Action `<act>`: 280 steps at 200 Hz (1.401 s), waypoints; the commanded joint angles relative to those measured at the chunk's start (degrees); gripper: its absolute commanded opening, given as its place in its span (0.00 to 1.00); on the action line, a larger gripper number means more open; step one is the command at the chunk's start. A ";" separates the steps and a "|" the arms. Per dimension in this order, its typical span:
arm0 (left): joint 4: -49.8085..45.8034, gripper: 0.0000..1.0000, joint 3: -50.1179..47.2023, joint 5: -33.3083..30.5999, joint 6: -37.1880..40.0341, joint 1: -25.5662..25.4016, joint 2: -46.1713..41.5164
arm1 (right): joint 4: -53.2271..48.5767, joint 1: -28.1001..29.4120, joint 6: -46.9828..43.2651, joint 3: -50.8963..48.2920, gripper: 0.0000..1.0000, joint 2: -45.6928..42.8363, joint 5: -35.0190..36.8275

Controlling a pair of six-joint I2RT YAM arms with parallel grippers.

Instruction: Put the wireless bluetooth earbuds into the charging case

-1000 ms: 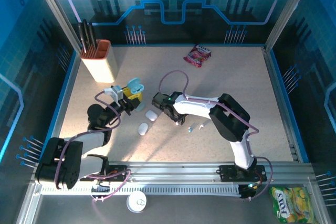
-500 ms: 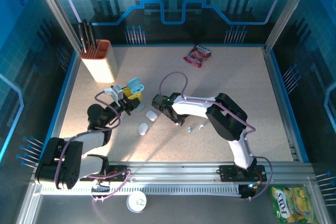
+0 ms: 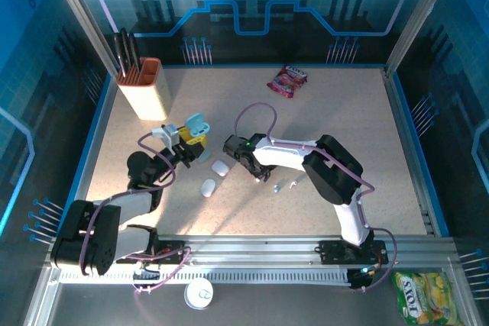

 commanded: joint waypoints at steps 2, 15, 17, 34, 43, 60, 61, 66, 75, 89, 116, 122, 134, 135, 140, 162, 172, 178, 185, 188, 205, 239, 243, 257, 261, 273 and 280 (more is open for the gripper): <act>2.61 0.40 -0.41 2.25 1.84 0.56 -0.28 | 2.54 -1.33 0.33 -2.46 0.21 -4.75 -4.69; 2.61 0.40 -0.41 2.69 2.06 0.56 0.02 | 4.35 -2.10 0.52 -4.20 0.21 -6.95 -7.59; 2.61 0.40 -0.44 2.73 2.06 0.56 0.05 | 4.60 -2.24 0.51 -4.46 0.21 -7.51 -8.10; 2.57 0.40 -0.42 3.09 2.43 0.40 0.38 | 7.13 -3.46 0.85 -7.13 0.21 -10.90 -12.18; 2.29 0.40 -0.22 3.38 2.98 0.13 0.70 | 8.55 -4.25 1.02 -8.63 0.21 -12.92 -14.62; 0.91 0.40 0.28 3.93 4.58 -1.12 1.08 | 11.05 -5.82 1.61 -12.08 0.21 -16.71 -19.23; 0.79 0.40 0.31 3.95 4.77 -1.25 1.08 | 11.22 -5.87 1.65 -12.39 0.21 -16.82 -19.49; 0.13 0.40 0.49 3.98 5.38 -1.76 1.17 | 11.89 -6.36 2.00 -13.43 0.21 -18.19 -20.79; -1.09 0.40 0.93 4.04 6.48 -2.74 1.38 | 13.03 -7.26 2.50 -15.21 0.21 -20.26 -23.32; -3.21 0.40 1.90 4.22 8.33 -4.27 1.81 | 14.79 -8.72 3.67 -18.18 0.20 -24.07 -27.34; -5.82 0.40 4.28 4.53 10.80 -8.05 4.11 | 17.34 -11.19 5.50 -23.19 0.19 -30.98 -33.27; -5.83 0.40 4.71 4.50 11.18 -8.95 4.95 | 17.56 -11.59 5.63 -24.05 0.19 -32.56 -34.30; -5.30 0.40 5.42 4.57 11.20 -10.58 6.79 | 17.58 -12.44 5.78 -25.37 0.19 -35.70 -36.07; -5.21 0.40 5.47 4.58 11.20 -10.68 6.92 | 17.52 -12.52 5.75 -25.44 0.19 -35.94 -36.26; -4.76 0.40 5.88 4.65 11.10 -11.30 7.78 | 17.34 -12.87 5.61 -25.81 0.19 -37.19 -37.18; -3.69 0.40 7.48 5.23 11.18 -13.77 11.23 | 15.65 -13.91 4.80 -26.31 0.19 -42.22 -39.01; -3.84 0.40 8.18 5.58 11.56 -14.90 12.40 | 14.98 -14.33 4.29 -26.23 0.19 -44.21 -39.84; -3.72 0.40 8.61 5.70 11.55 -15.44 13.00 | 14.76 -14.50 4.00 -26.07 0.19 -45.46 -40.53; -3.70 0.40 9.09 5.86 11.60 -15.98 13.59 | 14.61 -14.78 3.65 -25.90 0.20 -46.60 -41.45; -3.62 0.40 9.19 5.90 11.62 -16.19 13.89 | 14.60 -14.86 3.51 -25.82 0.20 -47.05 -41.85; -3.41 0.40 10.14 6.60 11.55 -17.21 14.97 | 15.00 -15.01 2.02 -25.04 0.20 -48.85 -44.67; -5.52 0.40 11.40 7.57 12.28 -19.01 16.16 | 17.50 -15.06 -0.34 -23.41 0.20 -49.40 -51.63; -5.57 0.40 11.34 7.62 12.40 -19.20 16.28 | 17.93 -15.06 -0.38 -23.28 0.20 -49.52 -52.32; -5.39 0.40 11.20 7.96 12.34 -19.41 16.86 | 20.31 -15.07 -0.64 -23.29 0.20 -49.96 -54.90; -5.39 0.40 11.22 8.07 12.39 -19.52 17.11 | 20.82 -15.06 -0.60 -23.30 0.20 -49.97 -55.46; -5.12 0.40 11.17 8.65 12.37 -19.81 17.66 | 21.70 -15.06 -0.90 -22.75 0.20 -49.57 -57.20; -4.91 0.40 11.20 9.01 12.30 -19.94 18.02 | 21.85 -15.06 -1.08 -22.31 0.20 -49.16 -58.15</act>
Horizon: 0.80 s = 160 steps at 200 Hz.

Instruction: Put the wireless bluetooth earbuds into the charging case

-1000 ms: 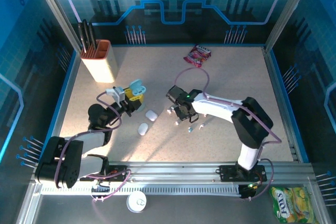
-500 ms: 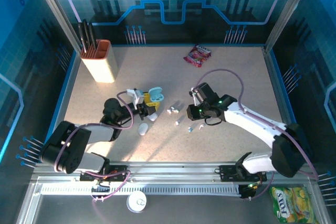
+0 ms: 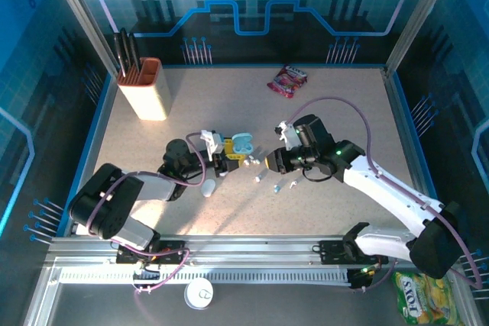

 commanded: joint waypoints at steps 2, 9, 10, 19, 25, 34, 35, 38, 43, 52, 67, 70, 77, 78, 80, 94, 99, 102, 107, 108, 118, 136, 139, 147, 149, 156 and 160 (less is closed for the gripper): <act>0.53 0.40 1.06 2.83 1.73 -0.78 1.36 | 3.31 -0.61 -1.71 2.66 0.20 -0.26 -6.64; 0.61 0.40 1.15 3.26 1.61 -0.92 1.58 | 3.40 -0.57 -1.80 3.22 0.21 0.18 -7.20; 0.60 0.40 1.11 3.34 1.56 -0.93 1.63 | 3.44 -0.55 -1.84 3.31 0.21 0.24 -7.27; 0.60 0.40 1.16 3.91 1.39 -1.07 1.93 | 3.48 -0.53 -2.00 3.92 0.21 0.71 -7.52; 0.61 0.40 1.11 4.27 1.28 -1.15 2.01 | 3.76 -0.52 -2.12 4.21 0.21 1.04 -7.61; 0.44 0.40 1.08 4.73 1.24 -1.15 2.16 | 4.25 -0.48 -2.01 4.55 0.21 1.51 -7.57; 0.44 0.40 1.12 4.82 1.23 -1.17 2.14 | 4.31 -0.50 -1.99 4.63 0.21 1.57 -7.55; 0.45 0.40 1.21 5.01 1.17 -1.20 2.19 | 4.28 -0.52 -2.07 4.76 0.21 1.73 -7.53; 0.26 0.40 1.20 5.16 0.97 -1.24 2.21 | 4.41 -0.58 -2.11 5.12 0.21 2.01 -7.59; -0.04 0.40 1.22 5.45 0.82 -1.36 2.14 | 4.45 -0.48 -2.14 5.62 0.21 2.76 -7.75; -0.27 0.39 1.17 6.05 0.75 -1.38 2.01 | 4.64 -0.53 -2.16 6.49 0.21 3.83 -8.12; -0.22 0.40 1.10 6.17 0.71 -1.49 1.91 | 4.64 -0.50 -2.23 6.62 0.21 4.07 -8.14; -0.36 0.40 1.11 6.40 0.72 -1.51 1.80 | 4.65 -0.48 -2.36 7.02 0.21 4.51 -8.06; -0.36 0.40 1.09 6.40 0.71 -1.53 1.83 | 4.64 -0.45 -2.33 7.06 0.21 4.60 -8.06; -0.36 0.40 1.03 6.51 0.71 -1.54 1.76 | 4.66 -0.44 -2.38 7.23 0.21 4.72 -8.01; -0.40 0.39 0.98 6.85 0.64 -1.55 1.35 | 4.71 -0.44 -2.47 7.78 0.21 5.59 -7.92; -0.45 0.40 0.82 6.92 0.55 -1.61 1.26 | 4.70 -0.37 -2.45 8.03 0.21 5.86 -8.05; -0.43 0.40 0.86 7.03 0.53 -1.63 1.31 | 4.76 -0.33 -2.48 8.04 0.21 6.03 -8.05; -0.45 0.40 0.85 7.12 0.54 -1.56 1.20 | 4.94 -0.35 -2.43 8.15 0.21 6.28 -8.22; -0.45 0.40 0.83 7.11 0.53 -1.60 1.22 | 4.96 -0.30 -2.41 8.19 0.21 6.32 -8.27; -0.17 0.40 0.66 7.18 0.23 -1.59 0.98 | 5.11 -0.26 -2.41 8.23 0.21 6.82 -8.36; 0.42 0.39 0.67 7.63 -0.56 -1.61 0.69 | 5.58 -0.26 -2.14 8.23 0.20 7.85 -8.72; 0.56 0.39 0.65 7.70 -0.65 -1.58 0.63 | 5.67 -0.26 -2.07 8.23 0.20 7.95 -8.86; 0.91 0.39 0.65 7.85 -1.02 -1.58 0.47 | 6.09 -0.24 -1.97 8.14 0.21 8.29 -9.23; 0.92 0.39 0.70 7.88 -1.04 -1.62 0.43 | 6.16 -0.27 -1.85 8.08 0.20 8.41 -9.27; 0.89 0.39 0.70 7.98 -1.13 -1.66 0.15 | 6.46 -0.21 -1.76 7.97 0.20 8.66 -9.33; 0.95 0.39 0.68 8.04 -1.22 -1.71 0.11 | 6.55 -0.23 -1.78 7.88 0.20 8.80 -9.34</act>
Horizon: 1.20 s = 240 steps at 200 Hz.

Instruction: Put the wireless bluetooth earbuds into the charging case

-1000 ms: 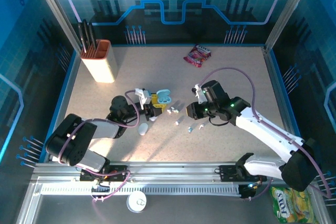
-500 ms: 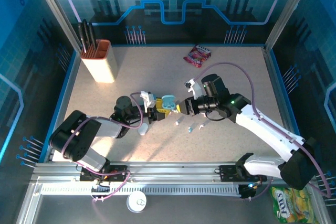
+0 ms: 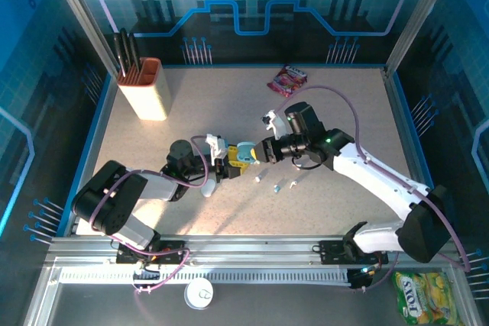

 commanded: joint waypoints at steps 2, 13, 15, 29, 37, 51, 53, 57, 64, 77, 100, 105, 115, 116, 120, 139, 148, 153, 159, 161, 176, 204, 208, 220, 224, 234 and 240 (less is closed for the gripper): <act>1.70 0.39 0.67 2.49 -0.96 -0.54 -1.52 | 2.06 -0.25 -0.21 1.28 0.20 1.06 -1.80; 1.98 0.39 0.58 2.64 -1.22 -0.54 -1.70 | 2.22 -0.30 -0.20 1.21 0.20 1.41 -1.81; 2.03 0.39 0.58 2.63 -1.24 -0.54 -1.69 | 2.25 -0.27 -0.23 1.23 0.20 1.56 -1.78; 2.64 0.39 0.46 2.65 -1.49 -0.54 -1.92 | 2.42 -0.26 -0.19 0.87 0.20 1.79 -1.85; 3.02 0.38 0.46 2.48 -1.67 -0.54 -2.03 | 2.57 -0.26 -0.11 0.73 0.20 1.92 -1.82; 3.45 0.38 0.32 2.12 -1.94 -0.54 -2.11 | 2.70 -0.26 -0.09 0.30 0.20 2.09 -1.86; 3.50 0.38 0.36 2.11 -1.91 -0.54 -2.12 | 2.70 -0.26 -0.03 0.23 0.20 2.15 -1.85; 3.61 0.38 0.35 1.97 -2.03 -0.54 -2.16 | 2.67 -0.30 -0.04 0.13 0.20 2.26 -1.85; 3.87 0.38 0.36 1.83 -2.17 -0.54 -2.22 | 2.70 -0.32 0.01 -0.08 0.21 2.47 -1.77; 4.14 0.38 0.45 1.48 -2.25 -0.54 -2.33 | 2.36 -0.44 0.20 -0.33 0.20 3.00 -1.76; 4.20 0.37 0.67 0.71 -2.08 -0.54 -2.12 | 2.70 -0.44 0.63 -0.67 0.21 3.12 -2.34; 4.28 0.37 0.72 0.64 -2.09 -0.54 -2.03 | 2.70 -0.48 0.76 -0.70 0.21 2.99 -2.33; 4.42 0.37 0.69 0.52 -2.03 -0.54 -2.07 | 2.60 -0.43 0.62 -0.69 0.21 2.76 -2.22; 4.47 0.37 0.66 0.48 -2.03 -0.54 -2.07 | 2.56 -0.43 0.61 -0.70 0.21 2.73 -2.17; 4.51 0.37 0.68 0.44 -1.95 -0.54 -2.05 | 2.41 -0.47 0.52 -0.65 0.21 2.62 -1.99; 4.60 0.37 0.62 0.48 -2.01 -0.51 -2.10 | 1.78 -0.59 0.36 -0.48 0.23 1.97 -0.77; 4.60 0.37 0.56 0.45 -2.04 -0.53 -2.20 | 1.88 -0.69 0.42 -0.57 0.31 1.60 -0.30; 4.60 0.37 0.62 0.36 -2.04 -0.54 -2.23 | 1.91 -0.74 0.49 -0.55 0.35 1.32 -0.06; 4.68 0.37 0.50 0.27 -1.92 -0.54 -2.18 | 2.00 -0.85 0.46 -0.53 0.38 1.11 -0.03; 4.73 0.37 0.49 0.19 -1.84 -0.54 -2.19 | 1.93 -0.87 0.48 -0.53 0.39 0.94 -0.01; 4.89 0.37 0.28 -0.14 -1.68 -0.54 -2.22 | 1.91 -0.96 0.27 -0.35 0.46 -0.08 0.17; 6.35 0.37 -0.85 -0.69 -1.58 -0.01 -1.82 | 1.92 -1.65 -1.71 -2.00 0.54 -4.58 0.79; 6.44 0.37 -0.99 -0.71 -1.59 0.11 -1.97 | 1.99 -1.81 -1.92 -2.58 0.54 -5.45 0.78; 6.75 0.37 -1.44 -0.98 -1.60 0.77 -2.11 | 2.68 -2.27 -2.04 -4.53 0.55 -8.39 1.62; 6.88 0.37 -1.63 -0.98 -1.72 1.06 -2.28 | 2.81 -2.52 -2.04 -5.39 0.56 -9.38 1.94; 7.28 0.38 -2.05 -1.06 -2.03 2.01 -2.77 | 3.24 -3.15 -1.40 -7.74 0.57 -11.94 3.26; 7.59 0.37 -2.38 -1.07 -2.29 2.65 -2.98 | 3.28 -3.61 -0.48 -9.34 0.57 -13.35 4.28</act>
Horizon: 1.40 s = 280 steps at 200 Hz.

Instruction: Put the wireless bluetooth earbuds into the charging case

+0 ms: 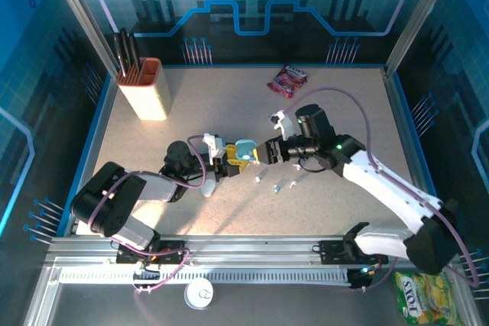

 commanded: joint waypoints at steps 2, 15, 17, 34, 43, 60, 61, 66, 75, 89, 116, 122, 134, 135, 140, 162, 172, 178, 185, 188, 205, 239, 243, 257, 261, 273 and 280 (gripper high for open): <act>3.94 0.37 -1.55 -0.41 -0.88 2.11 -2.08 | 0.86 -1.92 0.72 -5.08 0.57 -5.62 3.62; 5.01 0.38 -2.06 -0.36 -1.57 3.44 -2.49 | 0.96 -2.72 3.38 -9.63 0.57 -8.49 6.71; 5.16 0.38 -2.11 -0.36 -1.67 3.60 -2.48 | 0.92 -2.81 3.83 -10.25 0.57 -8.78 7.28; 6.48 0.37 -2.37 -0.08 -2.53 4.70 -2.81 | -0.97 -3.37 7.08 -14.46 0.57 -10.58 11.00; 6.68 0.37 -2.37 -0.06 -2.76 4.98 -3.06 | -1.88 -3.51 8.68 -16.08 0.57 -10.66 12.07; 6.63 0.37 -2.23 0.16 -2.88 5.00 -3.25 | -1.42 -3.38 11.12 -18.71 0.57 -8.53 10.75; 6.62 0.37 -2.17 0.12 -2.89 5.00 -3.26 | -1.30 -3.33 11.21 -18.85 0.57 -8.31 10.60; 6.69 0.37 -2.17 0.15 -3.00 5.00 -3.31 | -0.67 -3.06 11.67 -19.42 0.57 -7.20 10.20; 6.83 0.37 -2.03 0.18 -3.15 5.00 -3.26 | 0.44 -2.46 12.16 -19.95 0.58 -4.68 10.06; 6.85 0.37 -2.01 0.26 -3.61 5.00 -3.49 | 2.12 -1.43 12.27 -19.75 0.57 -0.44 10.79; 6.86 0.37 -2.73 -1.30 -4.14 5.00 -4.77 | 3.62 0.53 11.10 -16.51 0.53 8.70 13.00; 6.89 0.37 -3.04 -1.68 -4.10 5.00 -5.14 | 3.42 0.95 10.59 -15.43 0.52 10.72 13.87; 6.83 0.37 -3.60 -2.52 -4.35 5.00 -5.76 | 2.74 1.70 9.69 -13.25 0.47 14.65 15.53; 6.86 0.37 -3.61 -2.58 -4.42 5.00 -5.83 | 2.67 1.76 9.62 -13.04 0.47 14.92 15.63; 6.80 0.37 -3.78 -2.73 -4.53 5.00 -6.02 | 2.33 1.98 9.27 -12.26 0.46 16.34 16.04; 6.84 0.37 -4.29 -3.36 -5.14 5.01 -6.75 | 1.84 2.60 8.28 -9.83 0.39 21.17 16.94; 6.82 0.37 -4.32 -3.75 -5.13 5.01 -7.07 | 1.37 2.87 7.80 -9.11 0.37 22.60 17.18; 6.81 0.37 -4.40 -3.88 -5.11 5.00 -7.21 | 0.91 3.04 7.60 -8.84 0.36 23.26 17.67; 6.81 0.37 -4.41 -3.92 -5.03 5.00 -7.30 | 0.21 3.34 7.14 -8.54 0.34 23.77 18.39; 6.80 0.37 -4.43 -3.92 -4.94 5.00 -7.37 | -0.04 3.46 6.91 -8.45 0.33 23.96 18.68; 6.81 0.38 -4.28 -3.89 -4.88 5.00 -7.20 | -1.64 4.01 6.17 -7.88 0.31 24.74 19.96; 6.84 0.38 -3.81 -3.62 -4.81 5.00 -6.43 | -4.10 4.89 5.42 -7.25 0.23 25.02 20.77; 6.96 0.38 -3.86 -3.61 -4.77 5.00 -6.38 | -4.43 5.01 5.36 -7.21 0.23 25.00 21.03; 6.84 0.38 -3.74 -3.66 -4.68 5.00 -6.34 | -4.86 5.07 5.41 -7.30 0.19 24.65 22.00; 6.87 0.38 -3.75 -3.75 -4.67 5.00 -6.34 | -4.93 5.05 5.49 -7.30 0.18 24.53 22.17; 6.87 0.38 -3.85 -3.78 -4.62 5.00 -6.34 | -5.04 5.04 5.67 -7.08 0.16 24.43 22.57; 6.86 0.38 -3.84 -3.79 -4.56 5.04 -6.42 | -5.18 5.07 5.67 -6.92 0.14 24.31 22.59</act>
